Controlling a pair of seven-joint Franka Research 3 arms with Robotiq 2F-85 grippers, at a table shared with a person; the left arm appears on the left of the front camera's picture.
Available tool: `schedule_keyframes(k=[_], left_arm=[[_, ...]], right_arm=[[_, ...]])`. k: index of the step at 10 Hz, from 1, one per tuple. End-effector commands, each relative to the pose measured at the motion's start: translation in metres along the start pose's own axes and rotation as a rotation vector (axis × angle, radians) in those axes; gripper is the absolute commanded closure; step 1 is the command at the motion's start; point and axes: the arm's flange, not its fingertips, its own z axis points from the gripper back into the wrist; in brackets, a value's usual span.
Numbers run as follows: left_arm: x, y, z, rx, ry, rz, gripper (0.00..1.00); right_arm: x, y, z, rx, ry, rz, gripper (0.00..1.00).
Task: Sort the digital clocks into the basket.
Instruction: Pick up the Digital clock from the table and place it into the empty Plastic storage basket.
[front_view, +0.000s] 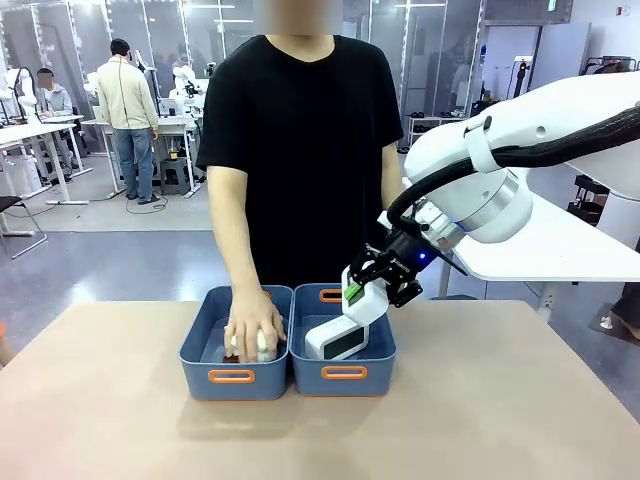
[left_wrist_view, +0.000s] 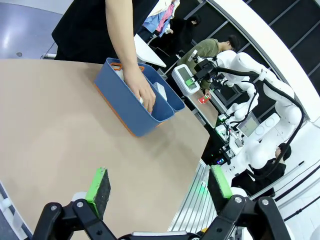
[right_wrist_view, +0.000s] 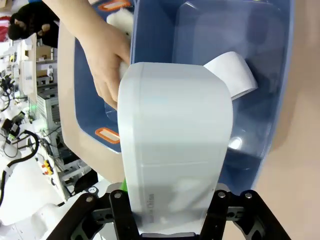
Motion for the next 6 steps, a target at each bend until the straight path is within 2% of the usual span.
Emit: schedule_keyframes(k=[1,2,4,5,6], left_arm=[[0.000,-0.004,-0.001,0.010,-0.001,0.010,0.00],[0.000,-0.004,-0.001,0.010,-0.001,0.010,0.00],[0.000,-0.004,-0.001,0.010,-0.001,0.010,0.00],[0.000,-0.004,-0.001,0.010,-0.001,0.010,0.00],[0.000,-0.004,-0.001,0.010,-0.001,0.010,0.00]], right_arm=[[-0.008,-0.037,0.066,0.135,-0.078,-0.053,0.93],[-0.023,-0.071,0.109,0.213,-0.125,-0.067,0.93],[-0.055,-0.130,0.176,0.275,-0.236,-0.085,0.93],[-0.065,-0.150,0.200,0.315,-0.289,-0.102,0.93],[-0.066,-0.158,0.204,0.321,-0.296,-0.105,0.93]])
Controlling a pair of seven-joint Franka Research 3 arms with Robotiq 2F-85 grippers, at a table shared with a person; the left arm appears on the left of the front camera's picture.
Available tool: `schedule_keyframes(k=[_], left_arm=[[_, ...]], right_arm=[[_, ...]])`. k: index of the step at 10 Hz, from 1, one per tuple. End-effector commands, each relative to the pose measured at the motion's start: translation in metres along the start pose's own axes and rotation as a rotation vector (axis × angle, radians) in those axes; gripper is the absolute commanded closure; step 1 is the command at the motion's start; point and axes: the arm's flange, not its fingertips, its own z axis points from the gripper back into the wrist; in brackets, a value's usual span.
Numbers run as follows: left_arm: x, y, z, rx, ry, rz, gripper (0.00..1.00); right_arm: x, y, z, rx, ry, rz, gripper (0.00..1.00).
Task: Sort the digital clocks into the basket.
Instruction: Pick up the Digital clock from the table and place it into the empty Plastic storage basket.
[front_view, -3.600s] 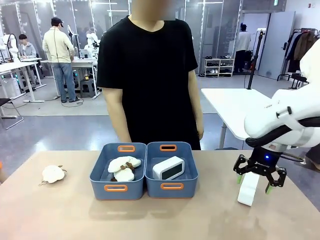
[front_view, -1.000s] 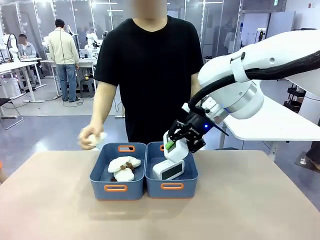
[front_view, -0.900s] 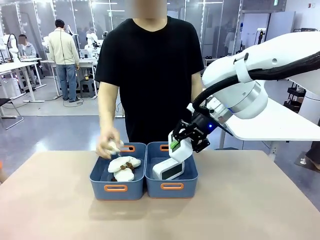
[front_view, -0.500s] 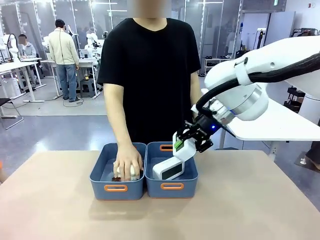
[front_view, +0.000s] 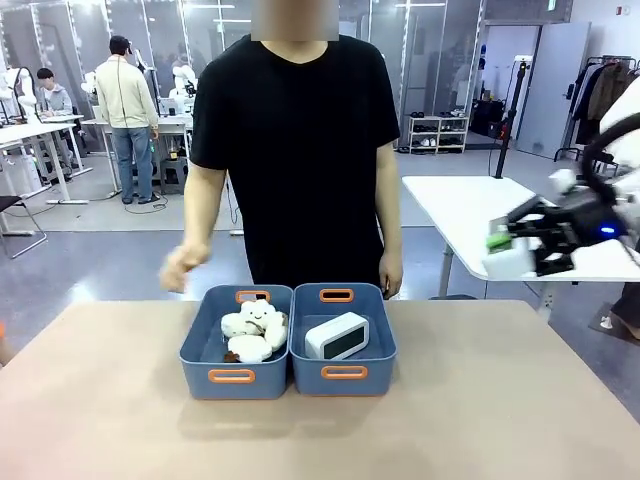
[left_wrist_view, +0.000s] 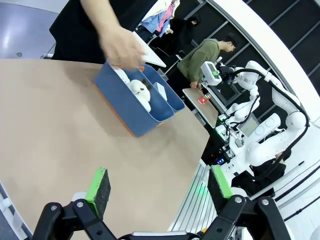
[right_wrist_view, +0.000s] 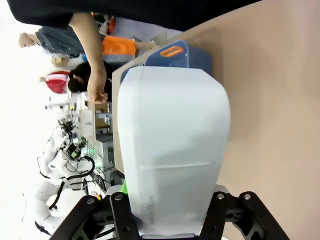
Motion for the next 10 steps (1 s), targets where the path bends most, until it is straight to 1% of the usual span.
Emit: schedule_keyframes(k=[1,2,4,5,6,7,8,9,10], left_arm=[[0.000,-0.004,-0.001,0.010,-0.001,0.010,0.00],[0.000,-0.004,-0.001,0.010,-0.001,0.010,0.00],[0.000,-0.004,-0.001,0.010,-0.001,0.010,0.00],[0.000,-0.004,-0.001,0.010,-0.001,0.010,0.00],[0.000,-0.004,-0.001,0.010,-0.001,0.010,0.00],[0.000,-0.004,-0.001,0.010,-0.001,0.010,0.00],[0.000,-0.004,-0.001,0.010,-0.001,0.010,0.00],[0.000,-0.004,-0.001,0.010,-0.001,0.010,0.00],[0.000,-0.004,-0.001,0.010,-0.001,0.010,0.00]], right_arm=[[0.001,0.001,-0.031,0.018,0.027,0.033,0.93],[0.002,0.013,-0.056,-0.004,0.075,0.050,0.93],[0.000,0.056,-0.134,-0.107,0.179,0.086,0.93],[-0.001,0.070,-0.171,-0.156,0.232,0.087,0.93],[-0.004,0.079,-0.202,-0.203,0.265,0.084,0.93],[-0.005,0.083,-0.229,-0.256,0.276,0.078,0.93],[-0.007,0.085,-0.254,-0.280,0.301,0.069,0.93],[-0.009,0.087,-0.270,-0.327,0.301,0.082,0.93],[-0.012,0.089,-0.277,-0.332,0.318,0.075,0.93]])
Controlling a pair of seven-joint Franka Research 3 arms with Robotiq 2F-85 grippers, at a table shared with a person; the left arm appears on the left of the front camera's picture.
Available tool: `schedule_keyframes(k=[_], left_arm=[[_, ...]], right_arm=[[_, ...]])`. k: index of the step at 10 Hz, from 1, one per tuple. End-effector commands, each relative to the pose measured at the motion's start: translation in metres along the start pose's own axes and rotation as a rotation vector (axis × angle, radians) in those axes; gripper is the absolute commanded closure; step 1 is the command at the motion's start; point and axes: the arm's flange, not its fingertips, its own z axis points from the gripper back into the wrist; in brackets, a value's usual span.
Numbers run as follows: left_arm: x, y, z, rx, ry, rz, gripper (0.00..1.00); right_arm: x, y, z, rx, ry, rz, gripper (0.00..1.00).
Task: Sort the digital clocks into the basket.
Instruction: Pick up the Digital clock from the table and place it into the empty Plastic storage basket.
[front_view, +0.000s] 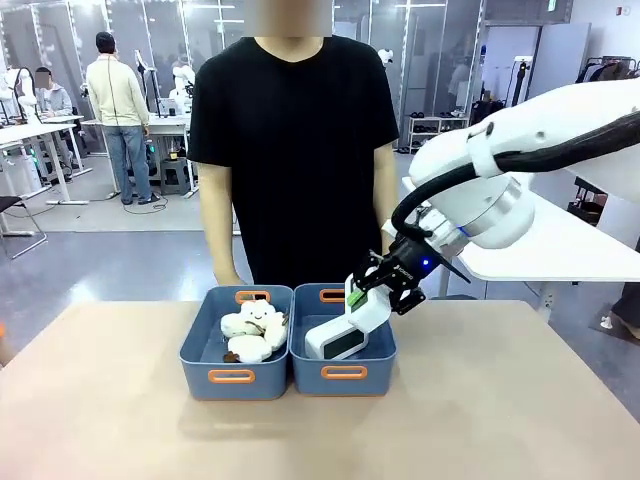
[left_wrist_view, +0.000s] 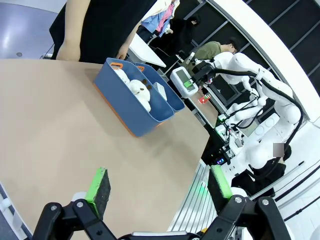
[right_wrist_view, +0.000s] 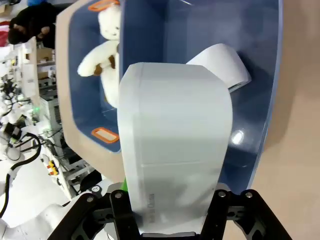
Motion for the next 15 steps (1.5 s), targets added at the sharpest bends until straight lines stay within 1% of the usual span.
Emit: schedule_keyframes(k=[1,3,4,5,7,11,12,13,15], left_arm=[[0.000,-0.004,-0.001,0.010,-0.001,0.010,0.00],[0.000,-0.004,-0.001,0.010,-0.001,0.010,0.00],[0.000,-0.004,-0.001,0.010,-0.001,0.010,0.00],[0.000,-0.004,-0.001,0.010,-0.001,0.010,0.00],[0.000,-0.004,-0.001,0.010,-0.001,0.010,0.00],[0.000,-0.004,-0.001,0.010,-0.001,0.010,0.00],[0.000,-0.004,-0.001,0.010,-0.001,0.010,0.00],[0.000,-0.004,-0.001,0.010,-0.001,0.010,0.00],[0.000,-0.004,-0.001,0.010,-0.001,0.010,0.00]], right_arm=[[0.007,0.009,0.003,-0.043,0.006,-0.018,0.93],[0.011,0.001,0.002,-0.072,-0.001,-0.035,0.93],[0.012,0.000,-0.002,-0.088,0.000,-0.042,0.42],[0.011,0.002,-0.004,-0.091,0.007,-0.039,0.11],[0.014,0.000,-0.007,-0.089,0.010,-0.042,0.00],[0.010,-0.006,0.002,-0.086,-0.001,-0.034,0.00],[0.004,-0.009,0.005,-0.096,0.002,-0.026,0.00],[0.008,-0.009,-0.002,-0.068,0.010,-0.018,0.00],[0.008,-0.009,-0.002,-0.068,0.010,-0.018,0.00]])
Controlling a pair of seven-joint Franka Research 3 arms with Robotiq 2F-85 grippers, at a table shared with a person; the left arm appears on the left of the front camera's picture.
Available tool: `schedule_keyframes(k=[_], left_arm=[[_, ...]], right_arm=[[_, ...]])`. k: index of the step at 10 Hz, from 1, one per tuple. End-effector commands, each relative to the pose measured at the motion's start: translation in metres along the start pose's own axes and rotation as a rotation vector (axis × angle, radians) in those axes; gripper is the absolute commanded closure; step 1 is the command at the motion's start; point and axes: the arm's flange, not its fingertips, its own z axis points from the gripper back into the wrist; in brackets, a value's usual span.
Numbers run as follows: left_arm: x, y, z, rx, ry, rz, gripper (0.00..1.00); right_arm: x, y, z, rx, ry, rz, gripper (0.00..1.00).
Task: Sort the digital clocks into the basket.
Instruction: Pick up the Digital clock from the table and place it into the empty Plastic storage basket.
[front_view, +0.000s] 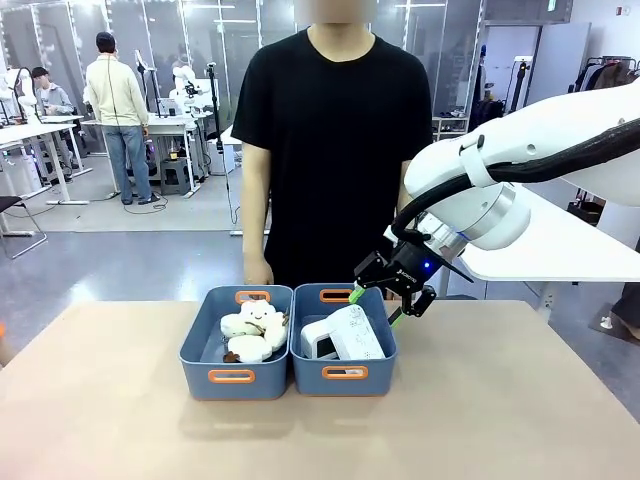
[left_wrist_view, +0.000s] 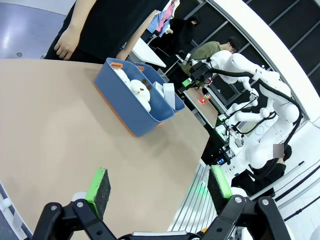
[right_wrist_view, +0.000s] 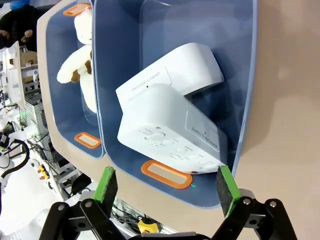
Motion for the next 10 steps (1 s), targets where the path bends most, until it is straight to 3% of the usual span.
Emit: schedule_keyframes(k=[1,9,10], left_arm=[[0.000,-0.004,-0.001,0.010,-0.001,0.010,0.00],[0.000,-0.004,-0.001,0.010,-0.001,0.010,0.00],[0.000,-0.004,-0.001,0.010,-0.001,0.010,0.00]], right_arm=[[0.000,0.001,-0.001,0.001,0.001,0.000,0.00],[0.000,0.000,0.000,0.000,0.000,0.000,0.00],[-0.018,0.002,0.019,-0.028,0.001,0.036,0.00]])
